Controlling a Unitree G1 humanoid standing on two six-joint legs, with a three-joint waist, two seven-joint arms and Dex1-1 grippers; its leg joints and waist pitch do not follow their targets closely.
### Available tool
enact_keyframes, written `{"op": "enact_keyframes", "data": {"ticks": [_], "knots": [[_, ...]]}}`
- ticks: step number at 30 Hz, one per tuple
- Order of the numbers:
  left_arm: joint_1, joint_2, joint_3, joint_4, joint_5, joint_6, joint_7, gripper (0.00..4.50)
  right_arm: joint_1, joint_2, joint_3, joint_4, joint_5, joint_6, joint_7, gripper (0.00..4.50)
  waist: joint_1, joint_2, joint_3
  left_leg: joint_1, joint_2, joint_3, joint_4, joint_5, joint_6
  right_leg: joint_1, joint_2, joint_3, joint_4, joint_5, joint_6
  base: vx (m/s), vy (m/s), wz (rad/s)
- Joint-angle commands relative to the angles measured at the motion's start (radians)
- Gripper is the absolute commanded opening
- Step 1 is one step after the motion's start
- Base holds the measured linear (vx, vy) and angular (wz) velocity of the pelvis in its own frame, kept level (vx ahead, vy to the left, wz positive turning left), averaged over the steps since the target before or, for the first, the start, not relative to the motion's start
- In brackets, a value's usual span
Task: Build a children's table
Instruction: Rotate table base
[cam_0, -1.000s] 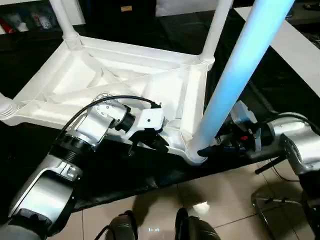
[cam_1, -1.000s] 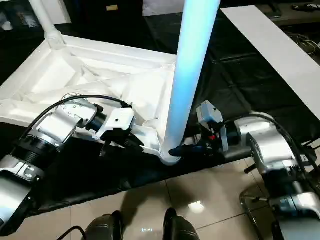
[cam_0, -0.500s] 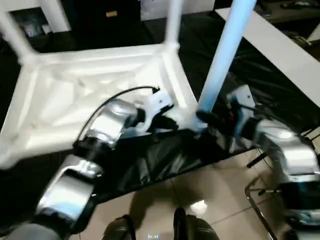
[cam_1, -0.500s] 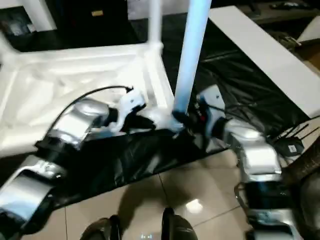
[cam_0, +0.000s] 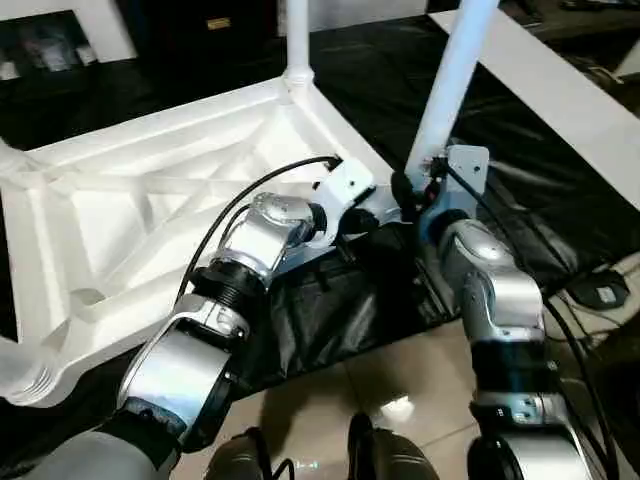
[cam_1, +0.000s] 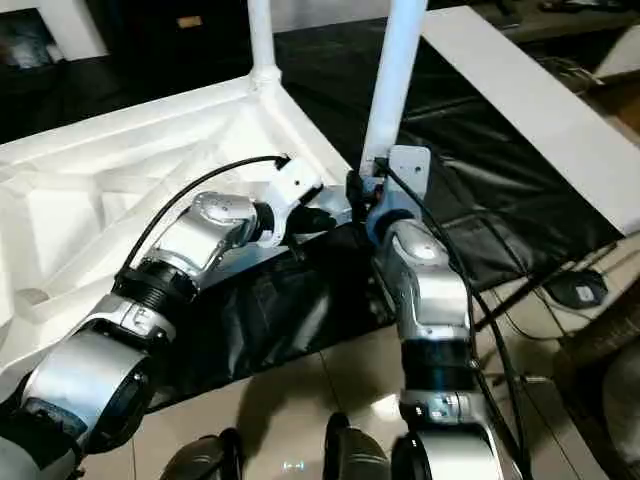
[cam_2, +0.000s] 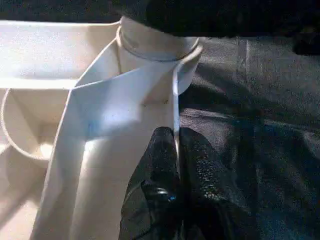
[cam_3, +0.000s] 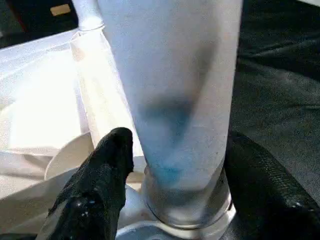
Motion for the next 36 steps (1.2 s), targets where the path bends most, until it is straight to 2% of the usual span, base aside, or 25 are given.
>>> {"op": "enact_keyframes", "data": {"ticks": [1, 3, 6, 7, 9, 12, 15, 16, 17, 18, 20, 22, 23, 24, 25, 27, 28, 29, 30, 31, 32, 33, 34, 35, 36], "knots": [[0.001, -0.033, -0.024, 0.019, -0.019, -0.098, -0.04, 0.0, 0.059, -0.013, 0.065, -0.058, 0.022, 0.024, 0.064, 3.32, 0.0, -0.012, -0.086, 0.013, 0.045, -0.02, -0.056, -0.125, 0.122, 0.063, -0.085, 0.052, -0.061, -0.357, -0.171, 0.0, 0.0, 0.0], [0.003, -0.027, -0.023, 0.021, -0.017, -0.113, -0.039, 0.0, 0.08, -0.032, 0.065, -0.09, 0.027, 0.021, 0.082, 3.51, 0.009, -0.011, -0.09, 0.015, 0.046, -0.019, -0.056, -0.118, 0.127, 0.065, -0.084, 0.051, -0.059, -0.367, -0.162, 0.0, 0.0, 0.0], [0.026, -0.003, 0.017, -0.001, -0.069, -0.18, -0.098, 0.0, 0.214, -0.123, 0.063, -0.277, 0.052, 0.026, 0.169, 3.8, 0.019, -0.008, -0.1, 0.008, 0.049, -0.021, -0.052, -0.072, 0.151, 0.074, -0.082, 0.049, -0.048, -0.286, -0.169, 0.0, 0.0, 0.0], [0.031, 0.002, 0.024, -0.007, -0.079, -0.19, -0.11, 0.0, 0.239, -0.132, 0.057, -0.313, 0.068, 0.041, 0.188, 3.8, 0.021, -0.012, -0.103, 0.002, 0.048, -0.022, -0.05, -0.053, 0.168, 0.079, -0.082, 0.05, -0.04, -0.244, -0.175, 0.0, 0.0, 0.0], [0.033, 0.004, 0.03, -0.009, -0.085, -0.198, -0.117, 0.44, 0.253, -0.137, 0.053, -0.336, 0.079, 0.051, 0.199, 4.09, 0.021, -0.011, -0.104, 0.004, 0.05, -0.021, -0.048, -0.045, 0.179, 0.074, -0.082, 0.049, -0.04, -0.228, -0.191, 0.0, 0.0, 0.0], [0.059, 0.009, 0.087, -0.048, -0.132, -0.228, -0.094, 0.71, 0.326, -0.166, 0.06, -0.421, 0.084, 0.048, 0.217, 4.36, 0.023, 0.005, -0.115, 0.001, 0.05, -0.021, -0.043, -0.061, 0.16, 0.076, -0.083, 0.047, -0.041, -0.26, -0.204, 0.0, 0.0, 0.0], [0.092, 0.0, 0.167, -0.111, -0.183, -0.184, -0.004, 1.03, 0.376, -0.169, 0.072, -0.491, 0.108, 0.139, 0.208, 4.5, 0.025, 0.009, -0.121, 0.001, 0.058, -0.022, -0.041, -0.059, 0.154, 0.079, -0.078, 0.046, -0.032, -0.194, -0.239, 0.0, 0.0, 0.0], [0.142, -0.003, 0.217, -0.204, -0.202, -0.058, 0.103, 1.08, 0.422, -0.172, 0.1, -0.551, 0.119, 0.204, 0.206, 4.5, 0.025, 0.008, -0.126, -0.002, 0.06, -0.023, -0.038, -0.055, 0.152, 0.084, -0.078, 0.046, -0.021, -0.153, -0.261, 0.0, 0.0, 0.0], [0.145, -0.003, 0.218, -0.209, -0.202, -0.051, 0.106, 1.14, 0.425, -0.172, 0.101, -0.553, 0.119, 0.206, 0.206, 4.5, 0.024, 0.008, -0.126, -0.005, 0.055, -0.022, -0.035, -0.057, 0.159, 0.082, -0.078, 0.045, -0.027, -0.165, -0.258, 0.0, 0.0, 0.0], [0.21, -0.003, 0.22, -0.318, -0.167, 0.034, 0.178, 1.22, 0.443, -0.162, 0.111, -0.566, 0.117, 0.201, 0.203, 4.5, 0.022, 0.009, -0.129, -0.006, 0.053, -0.021, -0.034, -0.064, 0.158, 0.083, -0.077, 0.044, -0.029, -0.187, -0.251, 0.0, 0.0, 0.0], [0.255, -0.007, 0.227, -0.392, -0.143, 0.07, 0.227, 1.34, 0.454, -0.159, 0.121, -0.571, 0.108, 0.203, 0.197, 4.5, 0.017, 0.007, -0.131, -0.007, 0.053, -0.018, -0.032, -0.087, 0.143, 0.083, -0.077, 0.043, -0.037, -0.267, -0.229, 0.0, 0.0, 0.0], [0.339, -0.021, 0.256, -0.522, -0.131, 0.079, 0.297, 1.53, 0.474, -0.158, 0.141, -0.579, 0.094, 0.185, 0.196, 4.5, 0.014, 0.011, -0.129, -0.009, 0.05, -0.019, -0.032, -0.11, 0.122, 0.079, -0.073, 0.04, -0.051, -0.385, -0.172, 0.0, 0.0, 0.0], [0.413, -0.019, 0.269, -0.622, -0.165, 0.058, 0.27, 1.53, 0.489, -0.148, 0.146, -0.578, 0.076, 0.157, 0.176, 4.5, 0.017, 0.003, -0.135, -0.003, 0.047, -0.017, -0.03, -0.115, 0.116, 0.073, -0.071, 0.039, -0.056, -0.428, -0.142, 0.0, 0.0, 0.0], [0.447, -0.013, 0.265, -0.665, -0.161, 0.048, 0.262, 1.53, 0.495, -0.145, 0.146, -0.575, 0.079, 0.152, 0.175, 4.5, 0.019, 0.01, -0.135, -0.003, 0.054, -0.022, -0.033, -0.116, 0.107, 0.072, -0.077, 0.04, -0.054, -0.435, -0.141, 0.0, 0.0, 0.0], [0.496, -0.007, 0.26, -0.723, -0.144, 0.03, 0.261, 1.53, 0.504, -0.144, 0.147, -0.568, 0.084, 0.138, 0.18, 4.5, 0.019, -0.001, -0.14, -0.006, 0.057, -0.024, -0.034, -0.12, 0.099, 0.072, -0.076, 0.038, -0.054, -0.447, -0.115, 0.0, 0.0, 0.0], [0.496, -0.007, 0.26, -0.723, -0.144, 0.03, 0.261, 1.53, 0.504, -0.144, 0.147, -0.568, 0.084, 0.138, 0.18, 4.5, 0.017, 0.003, -0.138, -0.005, 0.056, -0.022, -0.035, -0.126, 0.098, 0.066, -0.072, 0.038, -0.058, -0.452, -0.106, 0.0, 0.0, 0.0], [0.59, -0.013, 0.257, -0.838, -0.153, 0.027, 0.289, 1.53, 0.513, -0.154, 0.163, -0.554, 0.095, 0.115, 0.204, 4.5, 0.015, -0.005, -0.145, 0.001, 0.059, -0.023, -0.033, -0.147, 0.092, 0.067, -0.072, 0.036, -0.056, -0.454, -0.091, 0.0, 0.0, 0.0], [0.59, -0.013, 0.257, -0.838, -0.153, 0.027, 0.289, 1.53, 0.513, -0.154, 0.163, -0.554, 0.095, 0.115, 0.204, 4.5, 0.016, -0.003, -0.141, -0.007, 0.061, -0.025, -0.035, -0.143, 0.092, 0.069, -0.076, 0.037, -0.056, -0.449, -0.091, 0.0, 0.0, 0.0], [0.665, -0.018, 0.257, -0.913, -0.157, 0.04, 0.325, 1.53, 0.51, -0.154, 0.17, -0.538, 0.103, 0.099, 0.216, 4.5, 0.014, -0.003, -0.138, 0.009, 0.059, -0.021, -0.036, -0.206, 0.083, 0.057, -0.068, 0.033, -0.068, -0.522, -0.072, 0.0, 0.0, 0.0], [0.676, -0.019, 0.257, -0.926, -0.157, 0.046, 0.331, 1.53, 0.51, -0.155, 0.171, -0.536, 0.104, 0.096, 0.218, 4.5, 0.006, -0.002, -0.126, 0.037, 0.056, -0.029, -0.043, -0.377, 0.041, 0.061, -0.068, 0.016, -0.09, -0.747, -0.018, 0.0, 0.0, 0.0], [0.703, -0.022, 0.256, -0.949, -0.148, 0.061, 0.356, 1.53, 0.507, -0.156, 0.175, -0.53, 0.106, 0.086, 0.225, 4.5, 0.014, -0.015, -0.117, -0.015, 0.043, -0.066, -0.06, -0.431, 0.056, 0.107, -0.097, -0.024, -0.068, -0.8, 0.003, 0.0, 0.0, 0.0], [0.726, -0.033, 0.259, -0.969, -0.142, 0.076, 0.385, 1.53, 0.502, -0.163, 0.182, -0.522, 0.102, 0.075, 0.234, 4.5, 0.014, 0.007, -0.114, -0.004, 0.049, -0.073, -0.075, -0.52, 0.048, 0.106, -0.089, -0.043, -0.083, -0.875, 0.032, -0.017, 0.017, 0.22], [0.741, -0.048, 0.264, -0.98, -0.135, 0.092, 0.417, 1.53, 0.497, -0.173, 0.19, -0.514, 0.097, 0.062, 0.246, 4.5, -0.002, 0.012, -0.115, 0.003, 0.047, -0.08, -0.058, -0.615, 0.044, 0.128, -0.097, -0.077, -0.07, -0.898, 0.043, -0.017, 0.012, 0.49], [0.747, -0.054, 0.264, -0.985, -0.13, 0.093, 0.43, 1.53, 0.494, -0.178, 0.194, -0.509, 0.094, 0.056, 0.252, 4.5, 0.0, 0.027, -0.109, -0.023, 0.052, -0.079, -0.081, -0.673, 0.04, 0.159, -0.08, -0.088, -0.027, -0.869, 0.039, -0.017, 0.012, 0.49], [0.751, -0.058, 0.264, -0.988, -0.127, 0.094, 0.437, 1.53, 0.493, -0.181, 0.196, -0.507, 0.093, 0.051, 0.256, 4.5, 0.037, 0.053, -0.108, -0.085, 0.045, -0.078, -0.148, -0.818, 0.029, 0.226, -0.01, -0.062, 0.172, -0.617, 0.009, -0.018, -0.006, 0.58]]}}
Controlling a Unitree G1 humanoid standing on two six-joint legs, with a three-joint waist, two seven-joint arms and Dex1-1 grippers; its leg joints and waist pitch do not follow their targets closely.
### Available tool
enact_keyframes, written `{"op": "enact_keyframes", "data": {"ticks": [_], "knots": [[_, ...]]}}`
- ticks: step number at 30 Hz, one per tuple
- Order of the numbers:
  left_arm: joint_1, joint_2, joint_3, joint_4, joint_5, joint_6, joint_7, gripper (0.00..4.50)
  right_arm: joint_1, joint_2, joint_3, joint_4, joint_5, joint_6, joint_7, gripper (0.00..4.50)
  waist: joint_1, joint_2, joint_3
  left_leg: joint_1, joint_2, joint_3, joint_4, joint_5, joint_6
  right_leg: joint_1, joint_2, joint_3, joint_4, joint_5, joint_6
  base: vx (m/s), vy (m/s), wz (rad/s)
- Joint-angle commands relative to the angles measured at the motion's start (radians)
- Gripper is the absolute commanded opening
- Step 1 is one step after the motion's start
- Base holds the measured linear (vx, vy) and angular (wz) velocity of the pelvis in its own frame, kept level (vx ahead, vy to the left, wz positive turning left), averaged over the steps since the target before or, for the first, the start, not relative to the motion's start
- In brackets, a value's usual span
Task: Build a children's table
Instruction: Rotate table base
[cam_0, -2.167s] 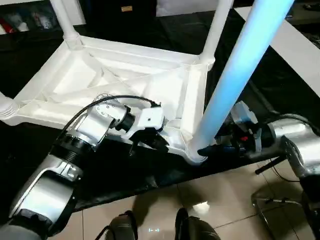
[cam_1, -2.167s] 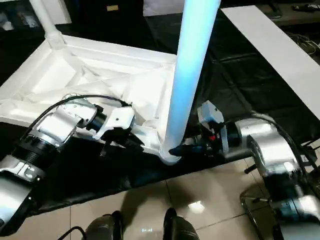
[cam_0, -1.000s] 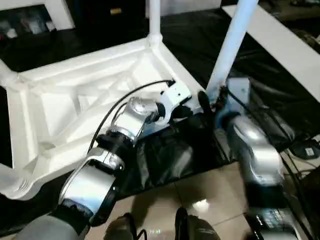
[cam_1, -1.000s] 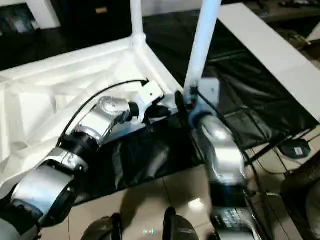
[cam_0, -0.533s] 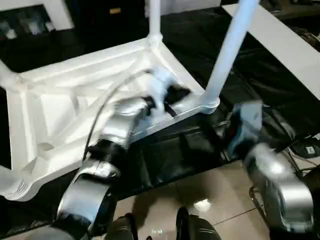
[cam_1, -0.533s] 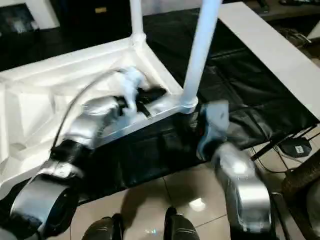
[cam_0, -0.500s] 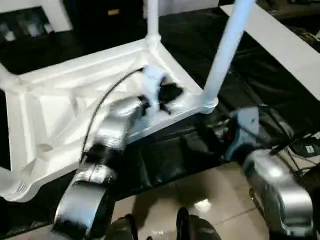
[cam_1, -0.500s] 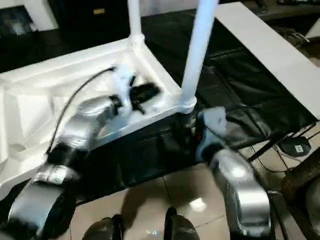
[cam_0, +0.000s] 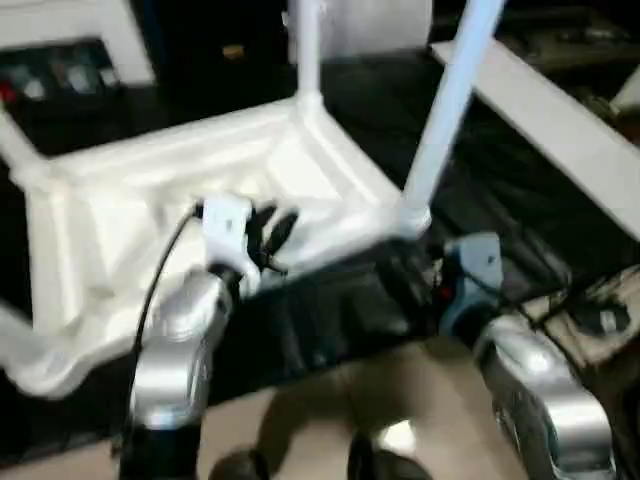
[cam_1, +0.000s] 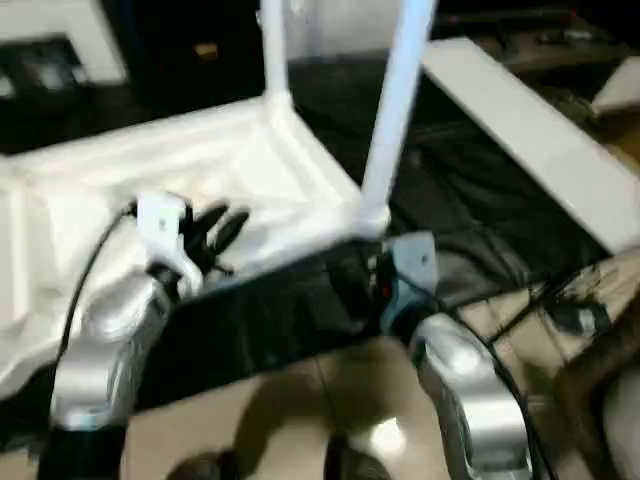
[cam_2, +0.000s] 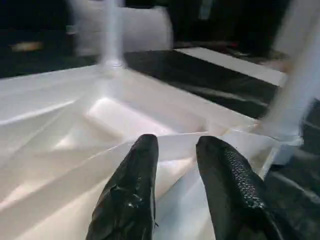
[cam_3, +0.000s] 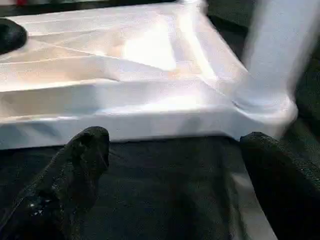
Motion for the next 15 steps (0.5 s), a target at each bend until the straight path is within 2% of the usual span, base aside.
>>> {"op": "enact_keyframes", "data": {"ticks": [1, 2, 3, 4, 5, 6, 7, 8, 9, 10, 11, 12, 13, 14, 15], "knots": [[0.013, -0.006, -0.004, -0.025, 0.02, 0.009, 0.032, 1.53, -0.015, -0.018, 0.019, 0.014, -0.002, -0.024, 0.024, 4.5, 0.04, 0.018, -0.059, -0.046, 0.021, 0.015, -0.151, -0.798, 0.064, 0.116, 0.02, 0.091, 0.127, -0.417, -0.048, 0.027, -0.063, 0.78], [0.018, -0.005, -0.011, -0.026, 0.023, 0.006, 0.032, 1.53, -0.017, -0.024, 0.022, 0.019, -0.004, -0.032, 0.03, 4.5, 0.018, -0.061, -0.034, 0.097, -0.042, 0.024, 0.149, -0.485, 0.052, -0.038, -0.137, 0.088, -0.202, -1.086, -0.016, 0.027, -0.063, 0.78], [0.024, -0.001, -0.022, -0.025, 0.031, 0.001, 0.031, 1.53, -0.02, -0.032, 0.026, 0.027, -0.007, -0.037, 0.038, 4.5, 0.008, -0.055, -0.014, 0.136, -0.07, 0.022, 0.24, -0.283, 0.052, -0.118, -0.135, 0.099, -0.254, -1.273, -0.049, 0.096, -0.07, 0.92], [0.036, 0.002, -0.036, -0.028, 0.037, -0.006, 0.029, 1.53, -0.025, -0.047, 0.033, 0.045, -0.009, -0.056, 0.061, 4.5, -0.002, -0.054, -0.029, 0.014, -0.043, -0.022, 0.261, -0.228, 0.07, 0.064, -0.215, 0.155, -0.198, -1.253, -0.054, 0.136, 0.004, 0.74], [0.042, 0.004, -0.039, -0.033, 0.034, -0.005, 0.03, 1.53, -0.027, -0.052, 0.034, 0.057, -0.007, -0.068, 0.072, 4.5, 0.003, -0.034, -0.049, 0.065, -0.031, -0.022, 0.204, -0.268, 0.059, 0.072, -0.156, 0.213, -0.166, -1.2, -0.066, 0.136, 0.004, 0.74], [0.049, 0.006, -0.043, -0.04, 0.03, -0.003, 0.032, 1.53, -0.027, -0.057, 0.033, 0.069, -0.004, -0.079, 0.084, 4.5, 0.017, -0.041, -0.048, 0.094, -0.016, -0.017, 0.156, -0.329, 0.067, 0.094, -0.141, 0.191, -0.154, -1.06, -0.11, 0.11, 0.039, 0.56], [0.054, 0.006, -0.044, -0.045, 0.021, -0.005, 0.032, 1.53, -0.028, -0.062, 0.034, 0.078, -0.004, -0.089, 0.089, 4.5, 0.014, 0.004, -0.065, 0.19, 0.029, -0.018, 0.022, -0.429, 0.018, 0.076, -0.051, 0.123, -0.094, -0.664, -0.193, 0.026, 0.037, 0.44], [0.056, 0.006, -0.043, -0.046, 0.016, -0.006, 0.032, 1.53, -0.028, -0.064, 0.034, 0.081, -0.005, -0.093, 0.091, 4.5, -0.048, 0.025, -0.08, 0.222, 0.116, -0.139, -0.088, -0.489, -0.014, -0.017, 0.028, 0.081, 0.099, -0.216, -0.115, 0.026, 0.037, 0.44], [0.059, 0.008, -0.044, -0.051, 0.006, 0.0, 0.028, 1.53, -0.028, -0.072, 0.037, 0.09, -0.006, -0.107, 0.101, 4.5, -0.048, 0.025, -0.08, 0.222, 0.116, -0.139, -0.088, -0.489, -0.014, -0.017, 0.028, 0.081, 0.099, -0.216, -0.115, 0.061, 0.071, 0.17], [0.064, 0.01, -0.044, -0.06, -0.017, 0.01, 0.01, 1.72, -0.028, -0.079, 0.036, 0.099, -0.002, -0.12, 0.114, 4.5, -0.059, 0.013, -0.098, 0.212, 0.106, -0.119, -0.062, -0.178, 0.085, -0.081, 0.005, 0.081, 0.128, 0.006, -0.014, 0.133, 0.078, 0.05], [0.075, 0.019, -0.042, -0.078, -0.055, 0.014, -0.028, 1.82, -0.025, -0.085, 0.029, 0.105, 0.015, -0.141, 0.143, 4.5, -0.068, -0.003, -0.114, 0.214, 0.094, -0.107, -0.033, 0.044, 0.136, -0.102, -0.009, 0.092, 0.111, 0.081, 0.001, 0.133, 0.078, 0.05], [0.079, 0.023, -0.04, -0.085, -0.069, 0.015, -0.044, 1.82, -0.024, -0.087, 0.025, 0.106, 0.023, -0.146, 0.153, 4.5, -0.07, -0.026, -0.136, 0.191, 0.028, -0.063, 0.018, 0.416, 0.189, -0.102, -0.042, 0.122, 0.041, 0.304, -0.026, 0.15, 0.045, 0.04], [0.088, 0.032, -0.039, -0.097, -0.091, 0.011, -0.073, 1.88, -0.025, -0.092, 0.019, 0.107, 0.033, -0.153, 0.16, 4.5, -0.069, -0.048, -0.142, 0.167, -0.022, -0.034, 0.049, 0.526, 0.166, -0.078, -0.055, 0.146, 0.003, 0.434, -0.052, 0.115, 0.021, 0.17], [0.105, 0.069, -0.047, -0.114, -0.114, 0.012, -0.132, 2.07, -0.032, -0.1, 0.007, 0.102, 0.062, -0.147, 0.182, 4.5, -0.033, -0.095, -0.15, 0.045, -0.073, -0.027, 0.13, 0.467, 0.161, 0.072, -0.161, 0.294, -0.001, 0.762, -0.284, 0.115, 0.021, 0.17], [0.107, 0.077, -0.051, -0.116, -0.114, 0.013, -0.141, 2.07, -0.034, -0.102, 0.007, 0.102, 0.064, -0.145, 0.184, 4.5, -0.016, -0.105, -0.163, -0.009, -0.022, -0.062, 0.131, 0.329, 0.156, 0.128, -0.206, 0.33, 0.01, 0.923, -0.365, 0.091, 0.025, 0.15]]}}
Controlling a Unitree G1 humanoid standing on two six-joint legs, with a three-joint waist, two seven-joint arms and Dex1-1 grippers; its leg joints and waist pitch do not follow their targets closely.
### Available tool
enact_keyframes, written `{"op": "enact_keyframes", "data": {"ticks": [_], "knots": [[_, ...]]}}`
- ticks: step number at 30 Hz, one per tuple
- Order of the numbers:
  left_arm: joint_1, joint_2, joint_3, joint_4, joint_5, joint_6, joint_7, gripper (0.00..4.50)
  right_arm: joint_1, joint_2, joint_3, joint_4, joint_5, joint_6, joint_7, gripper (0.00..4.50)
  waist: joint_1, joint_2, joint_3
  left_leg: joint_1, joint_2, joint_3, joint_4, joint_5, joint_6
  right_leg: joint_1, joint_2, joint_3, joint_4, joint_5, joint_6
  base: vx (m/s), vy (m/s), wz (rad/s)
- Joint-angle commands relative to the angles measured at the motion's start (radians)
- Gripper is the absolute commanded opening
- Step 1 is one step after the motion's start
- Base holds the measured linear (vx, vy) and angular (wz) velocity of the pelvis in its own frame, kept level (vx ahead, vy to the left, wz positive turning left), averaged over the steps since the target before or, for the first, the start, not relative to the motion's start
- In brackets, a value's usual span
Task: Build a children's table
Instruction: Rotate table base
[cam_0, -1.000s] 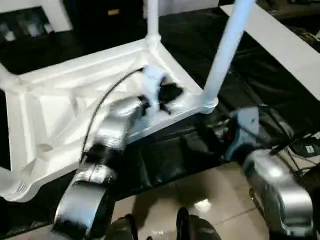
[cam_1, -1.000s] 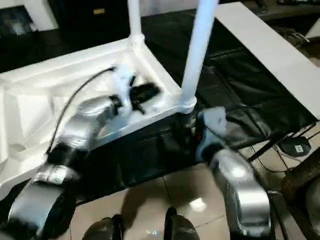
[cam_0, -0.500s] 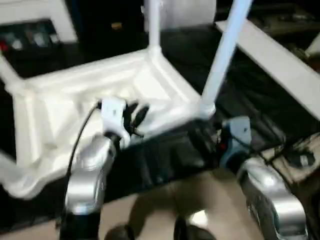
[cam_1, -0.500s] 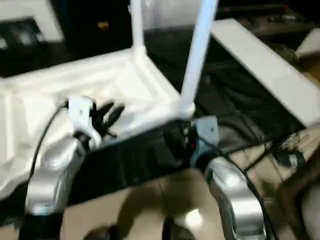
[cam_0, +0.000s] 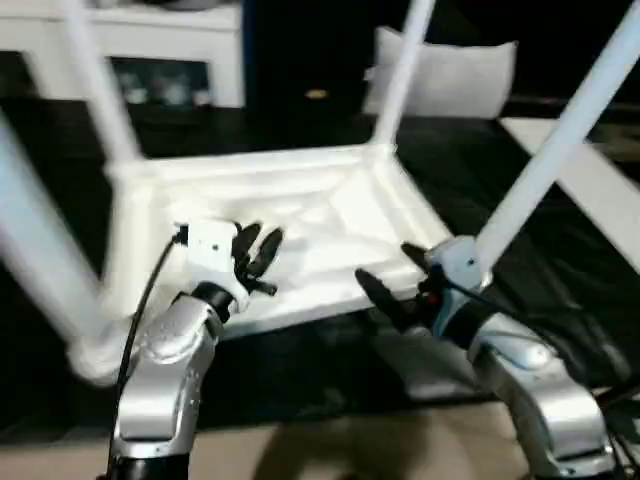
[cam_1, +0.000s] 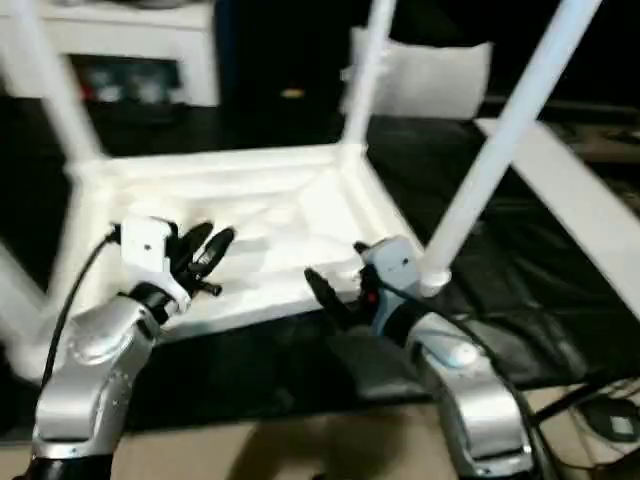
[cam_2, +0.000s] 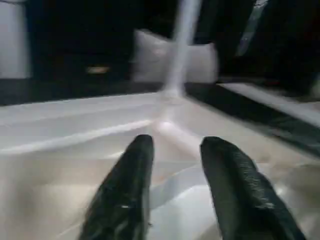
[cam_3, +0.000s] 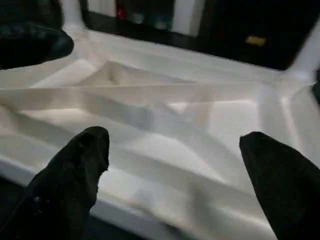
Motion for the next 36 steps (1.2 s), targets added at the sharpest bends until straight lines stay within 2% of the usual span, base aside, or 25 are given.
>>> {"op": "enact_keyframes", "data": {"ticks": [1, 2, 3, 4, 5, 6, 7, 8, 9, 11, 12, 14, 15, 16, 18, 21, 22, 24, 25, 26, 29, 30, 31, 34, 36], "knots": [[0.024, 0.065, -0.021, -0.039, -0.022, 0.018, -0.084, 2.2, -0.014, -0.012, -0.011, -0.002, 0.023, 0.011, 0.025, 4.5, 0.071, -0.012, -0.074, -0.109, 0.13, -0.079, -0.038, 0.337, 0.05, 0.179, -0.178, 0.141, -0.037, 1.093, -0.454, 0.0, 0.0, 0.0], [0.027, 0.077, -0.025, -0.041, -0.026, 0.024, -0.096, 2.28, -0.019, -0.015, -0.012, 0.002, 0.018, 0.013, 0.021, 4.5, 0.062, 0.013, -0.062, -0.094, 0.113, -0.057, -0.101, 0.363, 0.003, 0.143, -0.064, 0.068, -0.031, 0.997, -0.441, 0.0, 0.0, 0.0], [0.029, 0.085, -0.027, -0.042, -0.03, 0.03, -0.105, 2.31, -0.023, -0.017, -0.014, 0.005, 0.013, 0.013, 0.016, 4.5, 0.058, 0.037, -0.06, -0.074, 0.114, -0.047, -0.119, 0.426, -0.005, 0.12, -0.025, 0.04, -0.027, 0.852, -0.424, -0.03, -0.067, 0.06], [0.038, 0.124, -0.035, -0.05, -0.042, 0.043, -0.144, 2.5, -0.039, -0.016, -0.024, 0.021, 0.014, 0.01, 0.01, 4.5, 0.049, 0.055, -0.057, -0.045, 0.124, -0.044, -0.119, 0.524, 0.006, 0.083, 0.005, 0.017, -0.022, 0.694, -0.401, 0.0, 0.0, 0.0], [0.044, 0.152, -0.04, -0.056, -0.049, 0.052, -0.172, 2.5, -0.05, -0.015, -0.032, 0.033, 0.015, 0.007, 0.006, 4.5, 0.026, 0.06, -0.054, -0.003, 0.128, -0.051, -0.118, 0.586, 0.024, 0.044, 0.003, -0.009, -0.051, 0.255, -0.304, 0.0, 0.0, 0.0], [0.06, 0.205, -0.044, -0.076, -0.064, 0.079, -0.222, 2.61, -0.078, -0.014, -0.052, 0.059, 0.017, 0.019, -0.012, 4.5, 0.027, 0.058, -0.047, -0.006, 0.125, -0.046, -0.124, 0.521, 0.033, 0.047, -0.008, -0.003, -0.063, 0.184, -0.285, 0.0, 0.0, 0.0], [0.071, 0.247, -0.046, -0.093, -0.078, 0.104, -0.26, 2.68, -0.102, -0.013, -0.07, 0.081, 0.018, 0.028, -0.027, 4.5, 0.031, 0.048, -0.036, -0.022, 0.119, -0.041, -0.137, 0.357, 0.049, 0.063, -0.026, 0.011, -0.08, 0.035, -0.261, -0.093, -0.011, 0.02], [0.083, 0.285, -0.045, -0.113, -0.095, 0.131, -0.297, 2.72, -0.125, -0.017, -0.087, 0.104, 0.02, 0.04, -0.04, 4.5, 0.037, 0.047, -0.023, -0.029, 0.127, -0.036, -0.148, 0.163, 0.041, 0.068, -0.038, 0.02, -0.1, -0.148, -0.252, -0.093, -0.011, 0.02], [0.083, 0.285, -0.045, -0.113, -0.095, 0.131, -0.297, 2.78, -0.125, -0.017, -0.087, 0.104, 0.02, 0.04, -0.04, 4.5, 0.036, 0.044, -0.023, -0.024, 0.127, -0.032, -0.152, 0.088, 0.027, 0.068, -0.041, 0.022, -0.106, -0.216, -0.252, -0.107, -0.026, 0.02], [0.103, 0.366, -0.04, -0.15, -0.13, 0.197, -0.367, 2.99, -0.176, -0.057, -0.121, 0.176, -0.008, 0.06, -0.081, 4.5, 0.036, 0.038, -0.018, -0.022, 0.127, -0.025, -0.165, -0.005, -0.002, 0.067, -0.042, 0.024, -0.117, -0.311, -0.237, -0.079, -0.038, 0.05], [0.121, 0.419, -0.03, -0.175, -0.16, 0.243, -0.403, 2.99, -0.201, -0.093, -0.146, 0.225, -0.027, 0.078, -0.103, 4.5, 0.032, 0.037, -0.017, -0.028, 0.126, -0.022, -0.169, -0.017, -0.007, 0.068, -0.04, 0.025, -0.119, -0.324, -0.225, -0.07, -0.043, 0.01], [0.127, 0.437, -0.025, -0.183, -0.172, 0.258, -0.411, 3.11, -0.207, -0.107, -0.155, 0.241, -0.032, 0.083, -0.105, 4.5, 0.03, 0.034, -0.019, -0.029, 0.123, -0.014, -0.168, 0.004, -0.006, 0.065, -0.035, 0.027, -0.119, -0.314, -0.219, -0.052, -0.044, 0.03], [0.142, 0.463, -0.015, -0.198, -0.191, 0.277, -0.426, 3.18, -0.21, -0.124, -0.168, 0.256, -0.038, 0.096, -0.109, 4.5, 0.03, 0.029, -0.019, -0.027, 0.122, -0.009, -0.166, 0.007, 0.005, 0.062, -0.033, 0.026, -0.122, -0.306, -0.223, 0.0, 0.0, 0.0], [0.156, 0.484, -0.004, -0.21, -0.205, 0.297, -0.432, 3.41, -0.212, -0.141, -0.178, 0.269, -0.04, 0.104, -0.108, 4.5, 0.026, 0.028, -0.019, -0.032, 0.125, -0.005, -0.167, 0.01, 0.01, 0.06, -0.034, 0.026, -0.121, -0.302, -0.232, 0.0, 0.0, 0.0], [0.172, 0.515, 0.006, -0.22, -0.217, 0.318, -0.446, 3.49, -0.217, -0.166, -0.188, 0.295, -0.042, 0.092, -0.1, 4.5, 0.027, 0.03, -0.019, -0.034, 0.127, -0.003, -0.167, 0.007, 0.011, 0.058, -0.032, 0.024, -0.119, -0.306, -0.235, 0.0, 0.0, 0.0], [0.199, 0.578, 0.007, -0.229, -0.213, 0.354, -0.477, 3.68, -0.25, -0.219, -0.212, 0.385, -0.054, 0.033, -0.096, 4.5, 0.023, 0.03, -0.016, -0.04, 0.127, -0.002, -0.168, -0.006, 0.014, 0.056, -0.029, 0.021, -0.118, -0.32, -0.239, 0.0, 0.0, 0.0], [0.207, 0.605, -0.005, -0.229, -0.195, 0.358, -0.483, 3.68, -0.285, -0.246, -0.226, 0.455, -0.071, -0.013, -0.114, 4.5, 0.023, 0.03, -0.019, -0.034, 0.129, 0.001, -0.165, -0.005, 0.016, 0.049, -0.028, 0.019, -0.118, -0.315, -0.243, 0.0, 0.0, 0.0], [0.207, 0.612, -0.011, -0.227, -0.185, 0.355, -0.477, 3.92, -0.306, -0.258, -0.23, 0.49, -0.076, -0.03, -0.121, 4.5, 0.027, 0.03, -0.02, -0.033, 0.131, 0.005, -0.164, 0.015, 0.025, 0.048, -0.028, 0.018, -0.117, -0.275, -0.262, 0.0, 0.0, 0.0], [0.209, 0.61, -0.018, -0.226, -0.183, 0.356, -0.467, 3.97, -0.325, -0.266, -0.233, 0.51, -0.075, -0.036, -0.117, 4.5, 0.026, 0.029, -0.019, -0.038, 0.13, 0.009, -0.163, 0.028, 0.03, 0.05, -0.027, 0.019, -0.115, -0.254, -0.269, 0.0, 0.0, 0.0], [0.209, 0.607, -0.021, -0.225, -0.184, 0.358, -0.46, 4.06, -0.337, -0.269, -0.235, 0.52, -0.072, -0.036, -0.112, 4.5, 0.023, 0.029, -0.022, -0.047, 0.132, 0.006, -0.164, 0.048, 0.032, 0.057, -0.03, 0.018, -0.109, -0.234, -0.276, 0.0, 0.0, 0.0], [0.216, 0.596, -0.043, -0.237, -0.183, 0.373, -0.434, 4.29, -0.35, -0.268, -0.231, 0.515, -0.065, -0.033, -0.1, 4.5, 0.021, 0.026, -0.03, -0.053, 0.131, 0.007, -0.158, 0.119, 0.047, 0.063, -0.03, 0.019, -0.101, -0.148, -0.286, 0.0, 0.0, 0.0], [0.219, 0.594, -0.049, -0.243, -0.185, 0.379, -0.427, 4.42, -0.352, -0.266, -0.229, 0.512, -0.063, -0.032, -0.099, 4.5, 0.022, 0.025, -0.027, -0.054, 0.13, 0.009, -0.157, 0.13, 0.058, 0.06, -0.03, 0.019, -0.103, -0.139, -0.291, 0.0, 0.0, 0.0], [0.219, 0.596, -0.071, -0.254, -0.178, 0.383, -0.415, 4.46, -0.358, -0.266, -0.224, 0.513, -0.06, -0.033, -0.098, 4.5, 0.022, 0.022, -0.026, -0.055, 0.131, 0.01, -0.158, 0.111, 0.062, 0.06, -0.03, 0.018, -0.106, -0.174, -0.29, 0.0, 0.0, 0.0], [0.164, 0.557, -0.123, -0.217, -0.087, 0.371, -0.311, 4.46, -0.366, -0.267, -0.213, 0.522, -0.062, -0.048, -0.101, 4.5, 0.022, 0.024, -0.022, -0.051, 0.134, 0.01, -0.159, 0.068, 0.051, 0.054, -0.028, 0.017, -0.115, -0.25, -0.27, 0.0, 0.0, 0.0], [0.164, 0.557, -0.123, -0.217, -0.087, 0.371, -0.311, 4.46, -0.366, -0.267, -0.213, 0.522, -0.062, -0.048, -0.101, 4.5, 0.023, 0.024, -0.02, -0.05, 0.132, 0.013, -0.161, 0.029, 0.037, 0.053, -0.028, 0.017, -0.12, -0.307, -0.25, 0.0, 0.0, 0.0]]}}
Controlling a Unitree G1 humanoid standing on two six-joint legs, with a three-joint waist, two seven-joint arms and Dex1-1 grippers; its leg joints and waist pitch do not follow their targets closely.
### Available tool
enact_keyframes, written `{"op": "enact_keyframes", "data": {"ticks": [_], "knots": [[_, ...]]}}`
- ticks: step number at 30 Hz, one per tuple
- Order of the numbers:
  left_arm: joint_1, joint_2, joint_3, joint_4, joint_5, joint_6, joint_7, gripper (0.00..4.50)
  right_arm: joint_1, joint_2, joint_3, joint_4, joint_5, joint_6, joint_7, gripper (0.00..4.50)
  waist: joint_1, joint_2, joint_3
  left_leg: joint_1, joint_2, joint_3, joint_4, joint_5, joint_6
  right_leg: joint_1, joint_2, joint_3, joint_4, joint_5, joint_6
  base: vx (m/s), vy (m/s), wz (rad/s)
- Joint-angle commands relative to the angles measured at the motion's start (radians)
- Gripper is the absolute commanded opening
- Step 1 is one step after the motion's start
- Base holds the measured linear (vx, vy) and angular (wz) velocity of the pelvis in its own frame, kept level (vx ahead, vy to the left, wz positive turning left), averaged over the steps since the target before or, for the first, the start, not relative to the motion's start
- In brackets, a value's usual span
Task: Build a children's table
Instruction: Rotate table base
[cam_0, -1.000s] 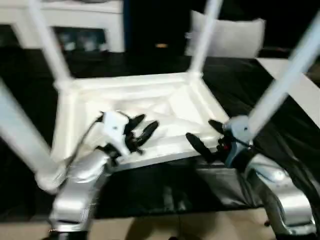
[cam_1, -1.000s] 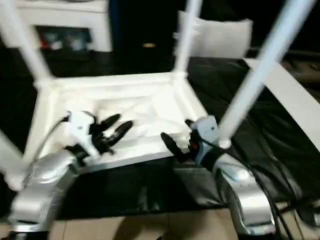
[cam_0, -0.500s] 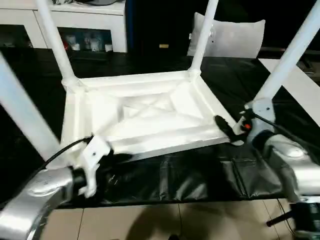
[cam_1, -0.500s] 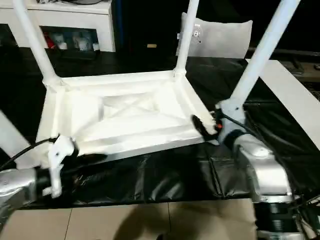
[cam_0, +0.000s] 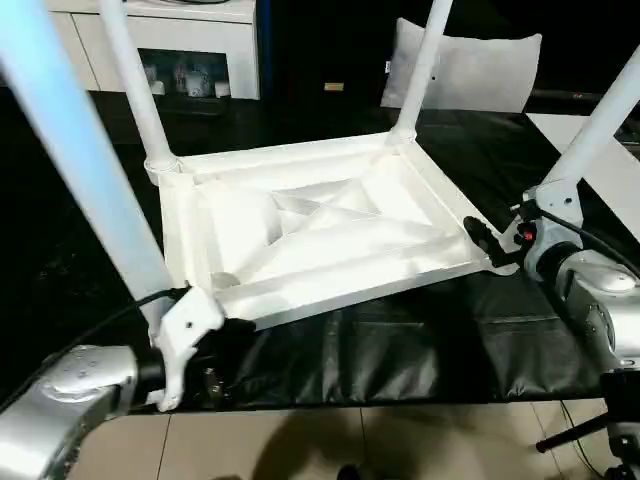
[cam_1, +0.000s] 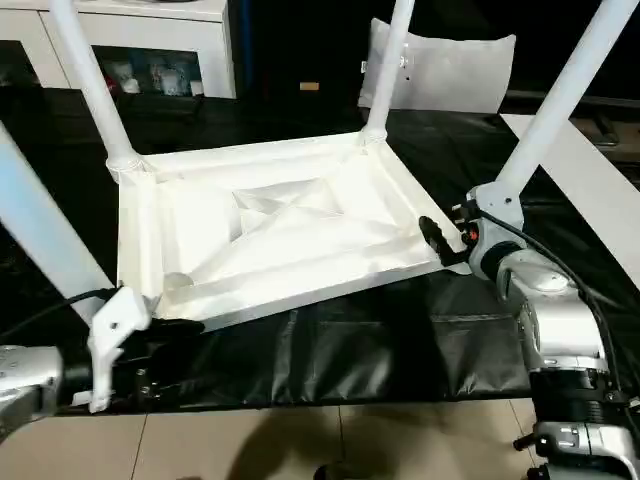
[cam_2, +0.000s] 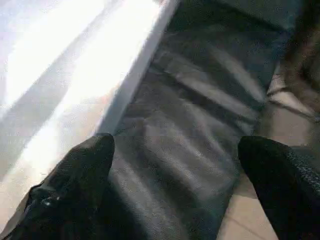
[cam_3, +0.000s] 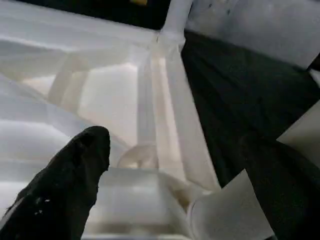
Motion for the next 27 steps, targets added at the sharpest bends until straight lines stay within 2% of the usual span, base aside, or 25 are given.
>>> {"op": "enact_keyframes", "data": {"ticks": [1, 2, 3, 5, 6, 9, 10, 12, 14, 16, 17, 19, 20, 21, 22, 23, 25, 27], "knots": [[-0.076, -0.039, -0.035, 0.101, 0.103, -0.031, 0.11, 4.46, -0.019, -0.027, -0.029, 0.023, -0.018, -0.05, -0.012, 4.5, -0.003, 0.003, -0.039, -0.026, 0.052, -0.004, -0.09, -0.064, 0.086, 0.055, -0.059, 0.038, -0.083, -0.355, -0.184, 0.0, 0.0, 0.0], [-0.107, -0.053, -0.036, 0.13, 0.126, -0.049, 0.14, 4.46, -0.025, -0.027, -0.027, 0.033, -0.02, -0.061, -0.012, 4.5, -0.002, 0.004, -0.038, -0.012, 0.053, 0.002, -0.087, -0.097, 0.078, 0.041, -0.054, 0.036, -0.091, -0.379, -0.173, 0.0, 0.0, 0.0], [-0.141, -0.083, -0.018, 0.164, 0.135, -0.081, 0.178, 4.46, -0.029, -0.023, -0.027, 0.037, -0.02, -0.072, -0.014, 4.5, 0.0, 0.002, -0.039, -0.007, 0.051, 0.006, -0.084, -0.11, 0.077, 0.036, -0.052, 0.037, -0.094, -0.38, -0.172, 0.0, 0.0, 0.0], [-0.163, -0.106, -0.001, 0.187, 0.136, -0.104, 0.205, 4.46, -0.031, -0.02, -0.027, 0.037, -0.02, -0.079, -0.016, 4.5, -0.002, -0.001, -0.044, -0.025, 0.051, 0.006, -0.087, -0.099, 0.068, 0.052, -0.054, 0.035, -0.092, -0.381, -0.159, 0.0, 0.0, 0.0], [-0.178, -0.128, 0.02, 0.2, 0.13, -0.117, 0.234, 4.46, -0.029, -0.015, -0.026, 0.028, -0.019, -0.079, -0.019, 4.5, 0.0, 0.006, -0.043, -0.025, 0.052, 0.004, -0.088, -0.097, 0.064, 0.051, -0.056, 0.035, -0.09, -0.375, -0.158, 0.0, 0.0, 0.0], [-0.186, -0.16, 0.057, 0.21, 0.121, -0.152, 0.291, 4.46, -0.01, 0.0, -0.02, -0.006, -0.013, -0.076, -0.019, 4.5, -0.003, 0.002, -0.046, -0.031, 0.055, 0.004, -0.089, -0.079, 0.065, 0.052, -0.054, 0.032, -0.086, -0.306, -0.172, 0.0, 0.0, 0.0], [-0.18, -0.173, 0.075, 0.215, 0.114, -0.176, 0.305, 4.46, 0.008, 0.013, -0.017, -0.036, -0.004, -0.066, -0.02, 4.5, -0.003, 0.005, -0.044, -0.034, 0.055, 0.004, -0.09, -0.069, 0.069, 0.054, -0.055, 0.033, -0.086, -0.278, -0.176, 0.0, 0.0, 0.0], [-0.151, -0.191, 0.113, 0.2, 0.068, -0.202, 0.279, 4.46, 0.047, 0.033, -0.004, -0.094, 0.016, -0.053, -0.006, 4.5, -0.002, 0.005, -0.045, -0.036, 0.055, 0.006, -0.09, -0.052, 0.079, 0.054, -0.057, 0.034, -0.085, -0.244, -0.186, 0.0, 0.0, 0.0], [-0.133, -0.208, 0.145, 0.181, 0.012, -0.202, 0.249, 4.46, 0.071, 0.042, 0.006, -0.128, 0.03, -0.037, 0.007, 4.5, -0.003, 0.005, -0.049, -0.037, 0.056, 0.006, -0.089, -0.007, 0.099, 0.055, -0.057, 0.033, -0.078, -0.172, -0.212, 0.0, 0.0, 0.0], [-0.088, -0.211, 0.193, 0.139, -0.091, -0.191, 0.167, 4.46, 0.113, 0.06, 0.025, -0.185, 0.055, -0.01, 0.025, 4.5, 0.002, 0.008, -0.049, -0.037, 0.058, 0.007, -0.088, 0.033, 0.119, 0.054, -0.059, 0.033, -0.073, -0.115, -0.234, 0.0, 0.0, 0.0], [-0.088, -0.211, 0.193, 0.139, -0.091, -0.191, 0.167, 4.46, 0.113, 0.06, 0.025, -0.185, 0.055, -0.01, 0.025, 4.5, 0.003, 0.008, -0.051, -0.038, 0.058, 0.007, -0.087, 0.048, 0.124, 0.056, -0.06, 0.033, -0.069, -0.094, -0.24, 0.0, 0.0, 0.0], [-0.015, -0.137, 0.236, 0.112, -0.159, -0.161, 0.054, 4.46, 0.163, 0.078, 0.049, -0.253, 0.09, 0.046, 0.042, 4.5, 0.005, 0.011, -0.048, -0.039, 0.061, 0.008, -0.088, 0.082, 0.156, 0.051, -0.058, 0.029, -0.064, -0.049, -0.26, 0.0, 0.0, 0.0], [0.014, -0.098, 0.257, 0.114, -0.169, -0.15, 0.016, 4.46, 0.185, 0.083, 0.062, -0.282, 0.101, 0.063, 0.048, 4.5, 0.003, 0.015, -0.043, -0.038, 0.061, 0.009, -0.09, 0.065, 0.162, 0.048, -0.058, 0.028, -0.068, -0.08, -0.255, 0.0, 0.0, 0.0], [0.014, -0.098, 0.257, 0.114, -0.169, -0.15, 0.016, 4.46, 0.185, 0.083, 0.062, -0.282, 0.101, 0.063, 0.048, 4.5, 0.002, 0.014, -0.04, -0.036, 0.062, 0.01, -0.092, 0.047, 0.161, 0.046, -0.056, 0.027, -0.073, -0.105, -0.251, 0.0, 0.0, 0.0], [0.044, -0.057, 0.31, 0.123, -0.199, -0.124, -0.026, 4.46, 0.218, 0.091, 0.082, -0.319, 0.105, 0.069, 0.054, 4.5, 0.0, 0.015, -0.038, -0.034, 0.065, 0.011, -0.095, 0.018, 0.149, 0.045, -0.057, 0.027, -0.078, -0.153, -0.242, 0.0, 0.0, 0.0], [0.05, -0.047, 0.324, 0.125, -0.206, -0.12, -0.035, 4.46, 0.226, 0.094, 0.086, -0.327, 0.105, 0.072, 0.055, 4.5, 0.001, 0.016, -0.036, -0.033, 0.065, 0.011, -0.095, 0.007, 0.14, 0.044, -0.058, 0.027, -0.079, -0.171, -0.239, 0.0, 0.0, 0.0], [0.063, -0.02, 0.373, 0.14, -0.229, -0.107, -0.059, 4.46, 0.253, 0.103, 0.102, -0.352, 0.106, 0.087, 0.056, 4.5, 0.0, 0.022, -0.028, -0.03, 0.068, 0.011, -0.104, -0.059, 0.1, 0.04, -0.057, 0.026, -0.088, -0.253, -0.221, 0.0, 0.0, 0.0], [0.065, -0.001, 0.4, 0.16, -0.236, -0.112, -0.065, 4.46, 0.268, 0.112, 0.11, -0.367, 0.106, 0.102, 0.054, 4.5, 0.0, 0.024, -0.025, -0.03, 0.069, 0.01, -0.108, -0.088, 0.076, 0.039, -0.057, 0.027, -0.089, -0.277, -0.206, 0.0, 0.0, 0.0]]}}
